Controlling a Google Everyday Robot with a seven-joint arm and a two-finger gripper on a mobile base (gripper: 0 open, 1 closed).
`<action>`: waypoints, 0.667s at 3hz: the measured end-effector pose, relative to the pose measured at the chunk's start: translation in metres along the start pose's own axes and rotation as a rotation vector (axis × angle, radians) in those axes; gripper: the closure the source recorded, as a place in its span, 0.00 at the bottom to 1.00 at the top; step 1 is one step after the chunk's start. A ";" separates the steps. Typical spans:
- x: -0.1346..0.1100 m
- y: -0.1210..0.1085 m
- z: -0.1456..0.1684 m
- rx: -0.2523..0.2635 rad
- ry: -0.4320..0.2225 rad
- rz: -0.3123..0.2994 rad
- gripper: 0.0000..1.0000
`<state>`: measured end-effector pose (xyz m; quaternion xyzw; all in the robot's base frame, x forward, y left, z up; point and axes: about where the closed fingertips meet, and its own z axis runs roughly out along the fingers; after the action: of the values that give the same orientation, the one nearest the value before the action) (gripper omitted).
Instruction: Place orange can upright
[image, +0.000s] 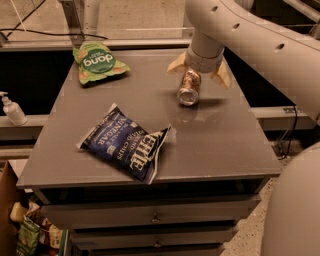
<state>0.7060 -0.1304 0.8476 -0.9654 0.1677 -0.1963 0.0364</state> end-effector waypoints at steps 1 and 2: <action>0.009 -0.008 0.006 -0.037 -0.007 -0.020 0.00; 0.016 -0.015 0.012 -0.069 -0.028 -0.030 0.00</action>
Offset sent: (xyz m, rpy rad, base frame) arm 0.0358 0.0119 0.0008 -0.0904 0.0804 0.0040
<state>0.7293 -0.1219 0.8440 -0.9712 0.1593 -0.1772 0.0024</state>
